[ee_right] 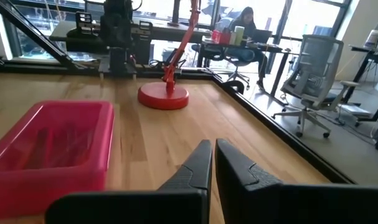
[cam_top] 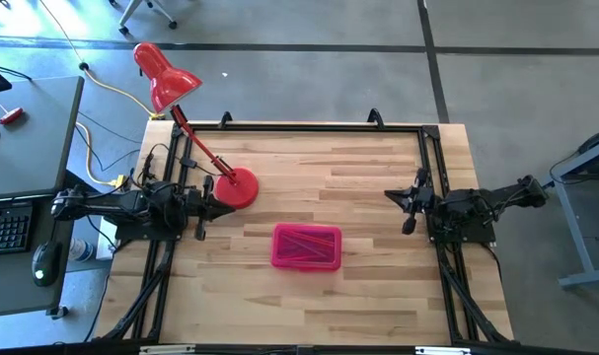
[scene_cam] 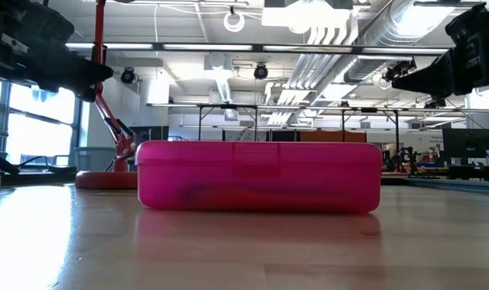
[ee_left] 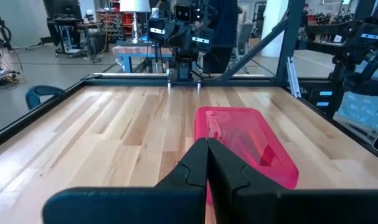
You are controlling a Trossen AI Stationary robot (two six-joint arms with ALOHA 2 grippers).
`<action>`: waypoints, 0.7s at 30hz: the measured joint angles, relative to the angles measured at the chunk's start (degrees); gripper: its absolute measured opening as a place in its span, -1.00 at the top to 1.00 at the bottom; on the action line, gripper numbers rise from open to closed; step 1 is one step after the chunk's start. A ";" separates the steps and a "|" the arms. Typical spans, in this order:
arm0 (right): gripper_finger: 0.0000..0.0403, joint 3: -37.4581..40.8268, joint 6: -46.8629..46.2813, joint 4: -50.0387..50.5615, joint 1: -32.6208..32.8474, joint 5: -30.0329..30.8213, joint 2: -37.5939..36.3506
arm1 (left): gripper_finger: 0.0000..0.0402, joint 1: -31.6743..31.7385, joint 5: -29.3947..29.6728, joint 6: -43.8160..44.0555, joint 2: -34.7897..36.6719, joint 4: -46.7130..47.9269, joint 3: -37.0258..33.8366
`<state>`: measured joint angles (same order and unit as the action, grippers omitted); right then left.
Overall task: Pick & place school supplies into a supply box
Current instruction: Return to Home Position
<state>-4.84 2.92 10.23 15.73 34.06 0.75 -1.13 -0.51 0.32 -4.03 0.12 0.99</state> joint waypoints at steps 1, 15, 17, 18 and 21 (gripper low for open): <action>1.00 0.00 0.34 -0.14 0.00 0.00 0.00 | 0.80 0.00 0.02 0.00 0.00 0.00 0.00; 1.00 0.02 0.51 -0.13 0.00 0.00 0.02 | 0.80 0.00 0.02 0.00 0.00 -0.02 -0.04; 1.00 0.02 0.51 -0.15 0.00 0.00 0.02 | 0.80 0.00 0.02 0.00 0.00 -0.02 -0.04; 1.00 0.02 0.51 -0.13 0.00 0.00 0.02 | 0.80 0.00 0.03 0.00 0.00 -0.02 -0.04; 1.00 0.02 0.49 -0.15 0.02 0.00 0.02 | 0.80 0.00 0.02 0.00 0.00 -0.02 -0.04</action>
<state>-4.82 3.41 10.09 15.75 34.06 0.78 -1.13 -0.49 0.32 -4.03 0.10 0.95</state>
